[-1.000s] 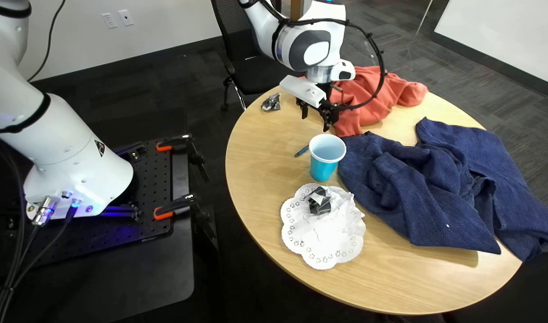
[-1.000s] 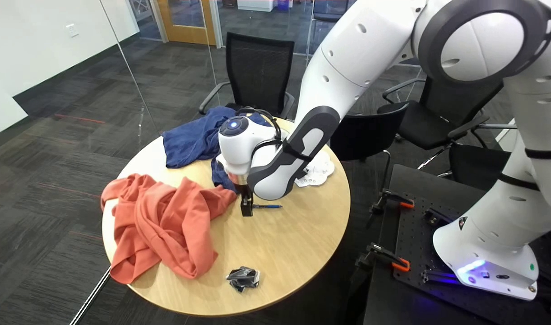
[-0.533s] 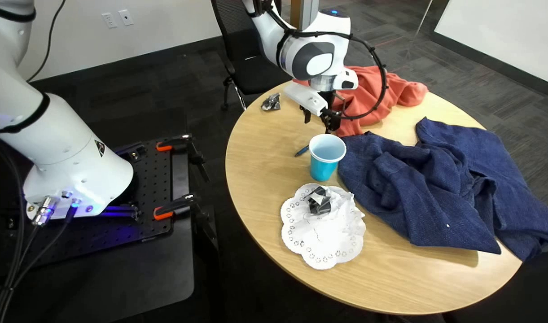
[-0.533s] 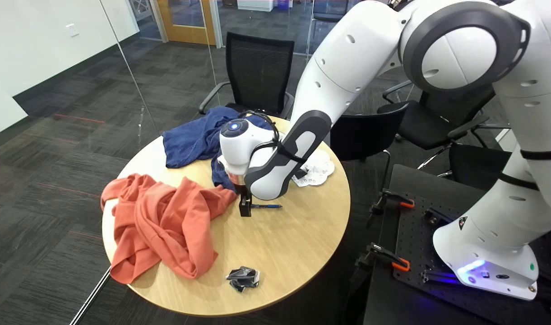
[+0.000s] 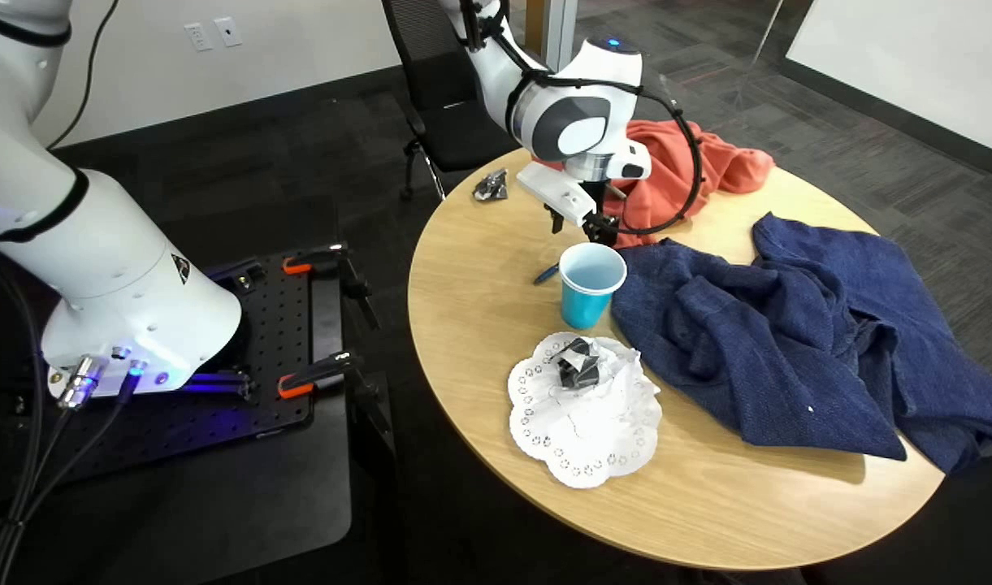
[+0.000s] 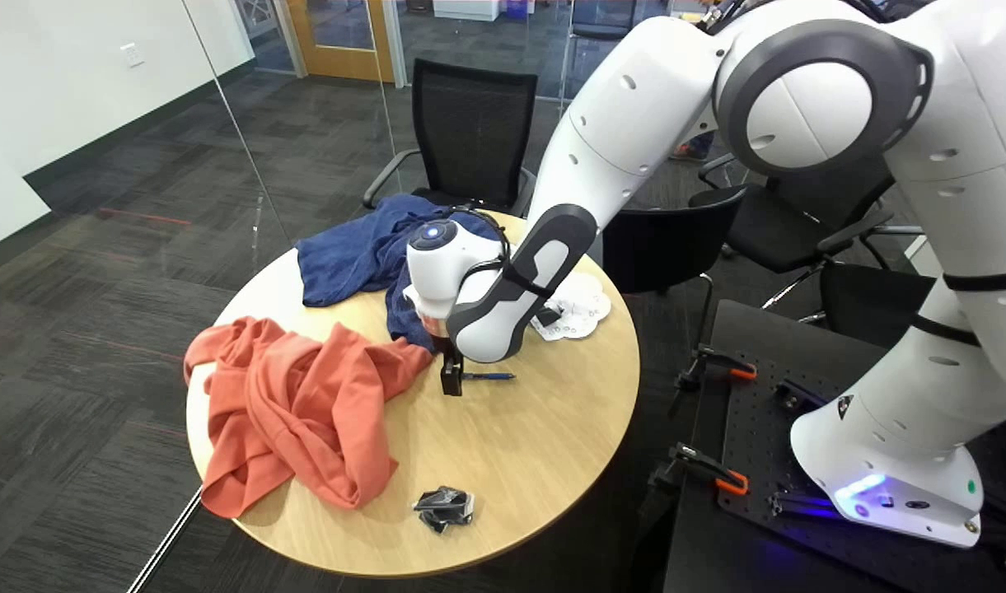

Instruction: Remove the pen from the cup, put it on the table, and then put it back in the cup

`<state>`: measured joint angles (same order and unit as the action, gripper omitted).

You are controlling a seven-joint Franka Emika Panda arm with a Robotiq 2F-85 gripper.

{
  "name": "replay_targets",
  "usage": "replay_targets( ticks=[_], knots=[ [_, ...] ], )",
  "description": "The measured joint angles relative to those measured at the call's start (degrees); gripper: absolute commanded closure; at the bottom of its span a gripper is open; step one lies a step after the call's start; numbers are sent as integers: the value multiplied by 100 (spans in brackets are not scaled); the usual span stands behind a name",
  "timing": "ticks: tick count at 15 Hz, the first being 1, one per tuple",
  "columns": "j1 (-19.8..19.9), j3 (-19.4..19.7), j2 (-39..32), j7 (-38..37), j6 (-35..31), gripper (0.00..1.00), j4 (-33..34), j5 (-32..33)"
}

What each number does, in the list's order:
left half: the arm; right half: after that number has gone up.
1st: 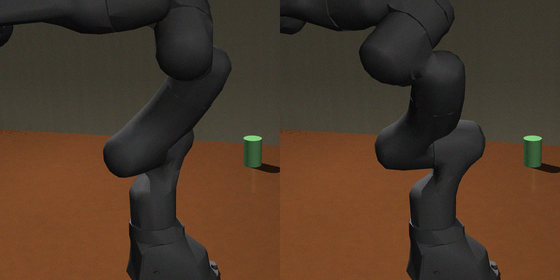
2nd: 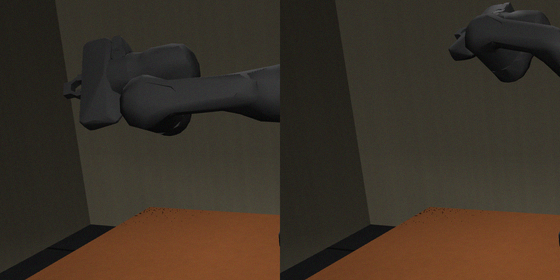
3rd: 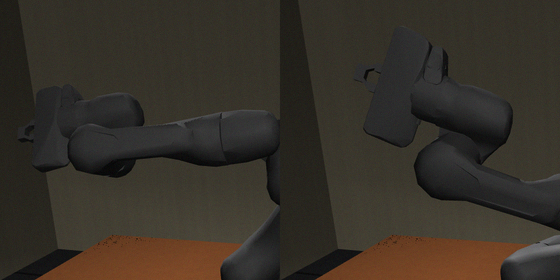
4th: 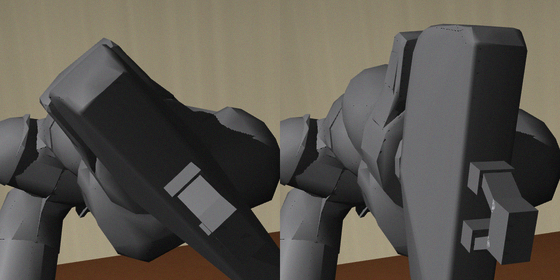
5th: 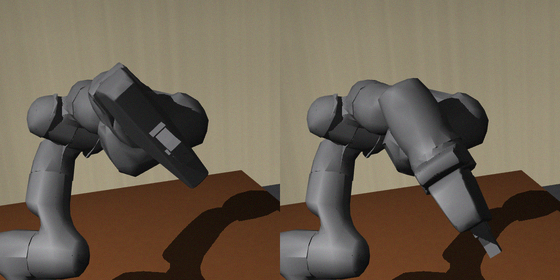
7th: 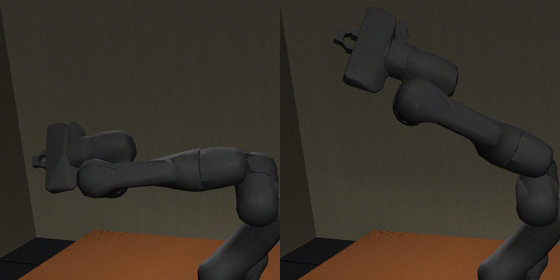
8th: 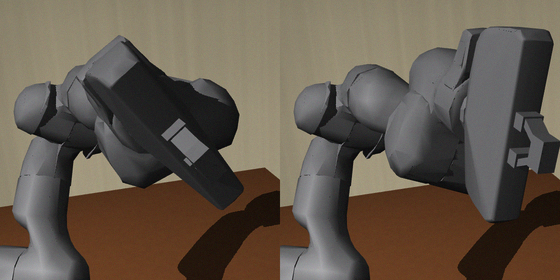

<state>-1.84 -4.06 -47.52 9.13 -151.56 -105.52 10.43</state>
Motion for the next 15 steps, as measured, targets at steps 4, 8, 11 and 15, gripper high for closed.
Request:
replay_targets(
  ticks=[4,8,11,15],
  knots=[
    [60,-19,-91,83,0,41,67,-57],
    [70,-41,-147,84,0,73,113,-61],
    [106,-91,-168,84,-1,95,132,-66],
    [148,-141,-167,84,-8,96,139,-108]
  ],
)
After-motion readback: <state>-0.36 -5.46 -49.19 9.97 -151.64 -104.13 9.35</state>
